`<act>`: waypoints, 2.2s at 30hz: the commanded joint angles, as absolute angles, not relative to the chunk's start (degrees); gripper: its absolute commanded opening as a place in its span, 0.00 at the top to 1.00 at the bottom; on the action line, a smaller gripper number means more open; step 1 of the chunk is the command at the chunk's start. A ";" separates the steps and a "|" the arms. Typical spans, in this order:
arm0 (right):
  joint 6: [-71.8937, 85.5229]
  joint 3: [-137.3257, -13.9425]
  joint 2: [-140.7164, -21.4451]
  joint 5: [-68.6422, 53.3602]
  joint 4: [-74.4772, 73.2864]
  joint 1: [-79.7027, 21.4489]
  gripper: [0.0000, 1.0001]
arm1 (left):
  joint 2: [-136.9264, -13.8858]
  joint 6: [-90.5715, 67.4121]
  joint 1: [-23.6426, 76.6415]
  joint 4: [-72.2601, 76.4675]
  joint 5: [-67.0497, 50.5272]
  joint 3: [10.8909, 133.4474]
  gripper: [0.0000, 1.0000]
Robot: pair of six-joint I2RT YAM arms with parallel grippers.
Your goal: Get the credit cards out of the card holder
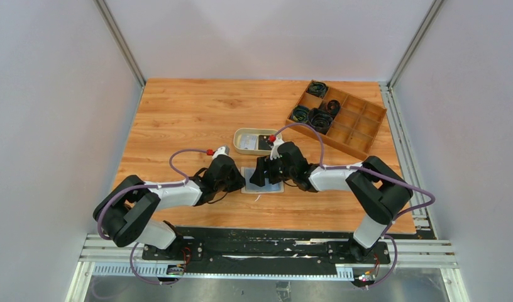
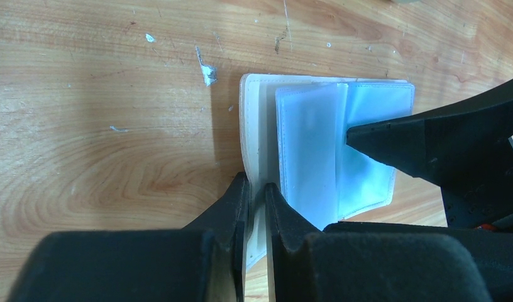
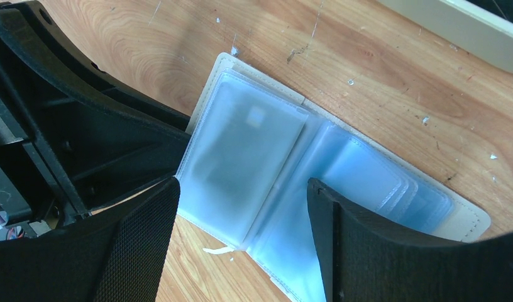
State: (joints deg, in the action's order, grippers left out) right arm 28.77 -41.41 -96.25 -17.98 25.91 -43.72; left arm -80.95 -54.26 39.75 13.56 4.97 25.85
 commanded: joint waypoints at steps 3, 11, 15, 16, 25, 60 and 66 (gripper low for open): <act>28.57 -39.29 -99.22 -18.54 20.74 -43.96 0.22 | -82.03 -52.48 39.13 7.95 6.59 24.21 0.88; 28.40 -39.20 -99.53 -18.75 20.81 -43.77 0.22 | -82.00 -52.30 38.81 7.13 6.85 24.17 0.89; 28.43 -39.03 -99.62 -18.81 20.99 -43.77 0.22 | -81.76 -52.21 38.59 6.62 7.26 24.02 0.89; 28.46 -38.95 -99.67 -18.89 20.99 -43.74 0.22 | -81.63 -52.21 38.51 6.34 7.41 24.08 0.89; 28.56 -38.85 -100.02 -19.16 21.36 -43.68 0.23 | -81.78 -52.03 38.16 5.21 8.30 23.99 0.89; 22.85 -47.48 -94.50 -1.61 9.84 -55.29 0.24 | -85.53 -52.99 38.14 8.01 5.93 25.05 1.00; 23.45 -44.96 -91.90 -0.64 13.78 -56.10 0.24 | -85.95 -52.91 38.14 8.03 5.77 25.40 1.00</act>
